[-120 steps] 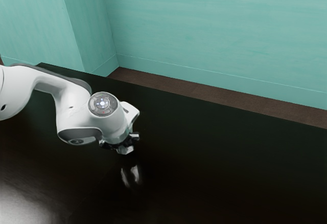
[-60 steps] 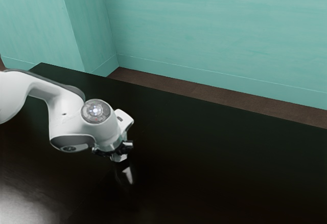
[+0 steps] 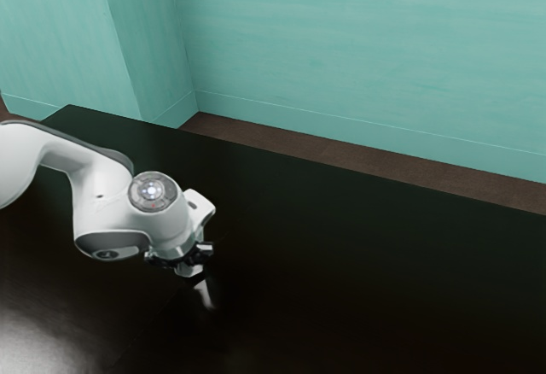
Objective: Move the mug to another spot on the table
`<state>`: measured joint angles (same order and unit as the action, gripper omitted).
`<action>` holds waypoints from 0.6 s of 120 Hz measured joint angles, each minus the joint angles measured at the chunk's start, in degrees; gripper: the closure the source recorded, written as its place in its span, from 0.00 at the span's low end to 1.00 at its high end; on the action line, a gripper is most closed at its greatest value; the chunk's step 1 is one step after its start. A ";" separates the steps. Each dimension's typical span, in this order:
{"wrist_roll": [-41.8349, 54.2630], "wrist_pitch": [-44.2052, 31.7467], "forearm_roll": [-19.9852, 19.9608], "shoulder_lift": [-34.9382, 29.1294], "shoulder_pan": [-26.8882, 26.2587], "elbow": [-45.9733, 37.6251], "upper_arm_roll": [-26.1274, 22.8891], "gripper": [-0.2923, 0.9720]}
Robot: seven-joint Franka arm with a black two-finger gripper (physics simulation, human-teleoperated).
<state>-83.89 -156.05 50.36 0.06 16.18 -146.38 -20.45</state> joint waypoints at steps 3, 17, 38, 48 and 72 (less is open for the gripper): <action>0.03 -0.01 0.00 -0.05 0.01 -0.09 0.02 0.76; 0.14 -0.02 -0.01 -0.12 -0.04 -0.53 0.20 0.76; 0.28 -0.91 -0.05 -0.04 0.45 -1.31 -0.05 0.75; 0.35 -1.32 -0.06 -0.08 0.53 -1.76 -0.04 0.67; 0.60 -1.89 -0.01 -0.42 0.79 -2.48 -0.15 0.40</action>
<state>-83.29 -157.94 50.35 -0.36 16.97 -148.87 -20.59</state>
